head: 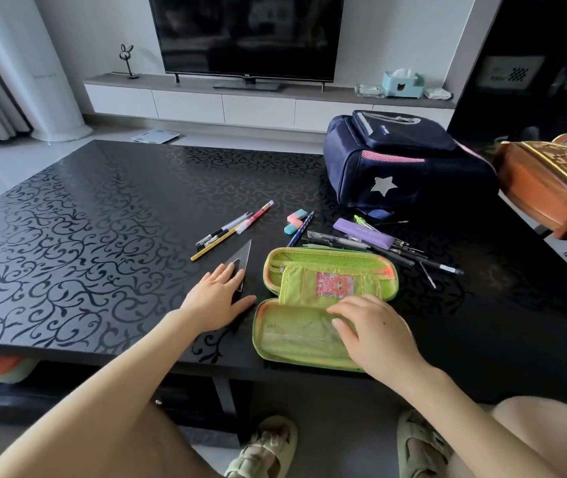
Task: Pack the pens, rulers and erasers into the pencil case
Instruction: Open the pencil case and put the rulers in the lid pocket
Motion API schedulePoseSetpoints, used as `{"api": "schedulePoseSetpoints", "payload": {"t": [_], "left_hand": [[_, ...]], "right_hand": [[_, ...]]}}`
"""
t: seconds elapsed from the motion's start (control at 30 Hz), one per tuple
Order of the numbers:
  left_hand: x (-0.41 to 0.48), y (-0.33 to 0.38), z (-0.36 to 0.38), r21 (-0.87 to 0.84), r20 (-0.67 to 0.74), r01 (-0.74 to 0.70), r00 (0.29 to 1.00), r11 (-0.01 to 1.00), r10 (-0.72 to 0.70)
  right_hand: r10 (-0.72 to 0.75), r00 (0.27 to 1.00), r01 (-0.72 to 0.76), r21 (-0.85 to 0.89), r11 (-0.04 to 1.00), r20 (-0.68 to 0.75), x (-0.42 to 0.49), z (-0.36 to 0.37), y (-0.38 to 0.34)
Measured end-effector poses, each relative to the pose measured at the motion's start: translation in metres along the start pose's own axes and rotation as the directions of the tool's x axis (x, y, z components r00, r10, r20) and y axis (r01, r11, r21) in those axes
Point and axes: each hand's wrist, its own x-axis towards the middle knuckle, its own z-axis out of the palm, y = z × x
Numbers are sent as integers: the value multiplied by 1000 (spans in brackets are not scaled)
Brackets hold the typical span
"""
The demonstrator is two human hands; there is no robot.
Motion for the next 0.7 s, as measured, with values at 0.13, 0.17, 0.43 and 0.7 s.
{"api": "schedulePoseSetpoints", "payload": {"t": [0.13,0.17,0.43,0.7], "left_hand": [[-44,-9,5,69,24,-131,991,989,130],[-54,-11,4,83,30,-163,987,983,161],[-120,-18,38,245,-257,-291,900,925,351],[-105,11,-38,-263,-652,-307,755,915,66]], "right_hand": [[-13,1000,13,8,1000,4,-6,0,-2],[-14,1000,13,13,1000,5,-7,0,-1],[-23,1000,23,17,1000,9,-25,-10,-2],[77,995,-76,26,997,-61,-39,-34,16]]}}
